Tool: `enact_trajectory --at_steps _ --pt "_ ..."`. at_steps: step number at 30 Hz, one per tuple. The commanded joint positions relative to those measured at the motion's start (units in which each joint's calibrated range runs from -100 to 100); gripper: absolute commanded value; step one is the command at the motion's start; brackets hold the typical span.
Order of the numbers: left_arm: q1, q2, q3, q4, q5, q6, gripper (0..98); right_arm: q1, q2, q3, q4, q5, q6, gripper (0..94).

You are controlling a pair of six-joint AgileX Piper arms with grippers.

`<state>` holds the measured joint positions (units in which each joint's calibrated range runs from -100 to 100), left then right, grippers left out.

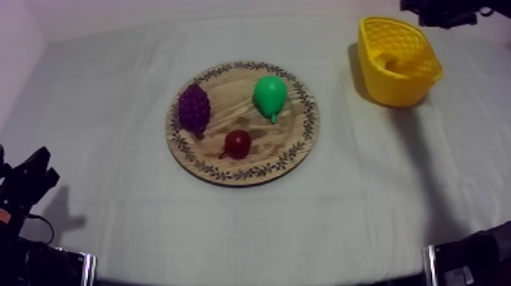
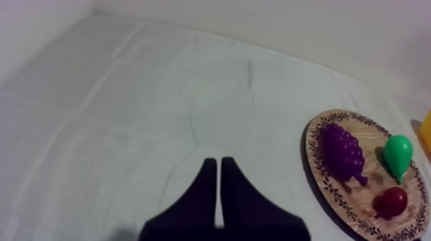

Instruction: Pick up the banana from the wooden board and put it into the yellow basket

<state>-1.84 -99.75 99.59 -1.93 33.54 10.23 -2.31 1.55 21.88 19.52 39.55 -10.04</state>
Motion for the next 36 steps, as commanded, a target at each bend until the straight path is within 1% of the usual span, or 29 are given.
enact_trajectory --at_steps 1,4,6,8,10,14,15,17,21,22,24,28,30,33,36 --pt "-0.01 0.0 -0.04 0.0 0.01 0.0 0.0 0.17 -16.31 19.21 0.05 -8.07 -0.67 1.5" --pt "-0.01 0.0 -0.04 0.0 0.01 0.0 0.0 0.83 -27.36 33.39 0.03 -16.31 -1.11 0.7" --pt "-0.01 0.0 -0.04 0.0 0.01 0.0 0.0 1.07 -34.64 42.4 -1.07 -20.65 -0.14 0.5" --pt "-0.01 0.0 -0.04 0.0 0.01 0.0 0.0 1.18 -41.8 50.33 -2.54 -23.36 1.2 0.3" --pt "-0.01 0.0 -0.04 0.0 0.01 0.0 0.0 1.64 -48.76 57.42 -4.66 -25.77 3.04 0.3" --pt "-0.01 0.0 -0.04 0.0 0.01 0.0 0.0 2.56 -61.21 69.5 -10.6 -29.12 9.26 0.3" --pt "-0.01 0.0 -0.04 0.0 0.01 0.0 0.0 2.74 -63.94 71.92 -11.51 -29.54 10.44 0.3" --pt "-0.01 0.0 -0.04 0.0 0.01 0.0 0.0 2.81 -69.16 74.85 -14.17 -27.89 13.25 0.2" --pt "-0.01 0.0 -0.04 0.0 0.01 0.02 0.0 3.18 -78.43 77.09 -23.41 -21.33 22.35 0.2" --pt "-0.01 0.0 -0.04 0.0 0.01 0.01 0.0 3.47 -80.53 77.33 -24.6 -19.25 23.46 0.2" --pt "-0.01 0.0 -0.04 0.0 0.01 0.01 0.0 4.0 -84.26 77.62 -25.16 -14.96 23.62 0.2" --pt "-0.01 0.0 -0.04 0.0 0.01 -0.01 0.0 4.33 -89.72 77.83 -23.63 -8.65 20.78 0.2" --pt "-0.01 0.0 -0.04 0.0 0.01 0.01 0.0 4.6 -92.06 77.83 -22.57 -6.55 18.7 0.2" --pt "-0.01 0.0 -0.04 0.0 0.01 -0.02 0.0 5.22 -95.21 77.8 -21.79 -4.16 16.0 0.3" --pt "-0.01 0.0 -0.04 0.0 0.01 0.0 0.0 5.52 -96.53 77.79 -21.41 -3.3 15.3 3.0"
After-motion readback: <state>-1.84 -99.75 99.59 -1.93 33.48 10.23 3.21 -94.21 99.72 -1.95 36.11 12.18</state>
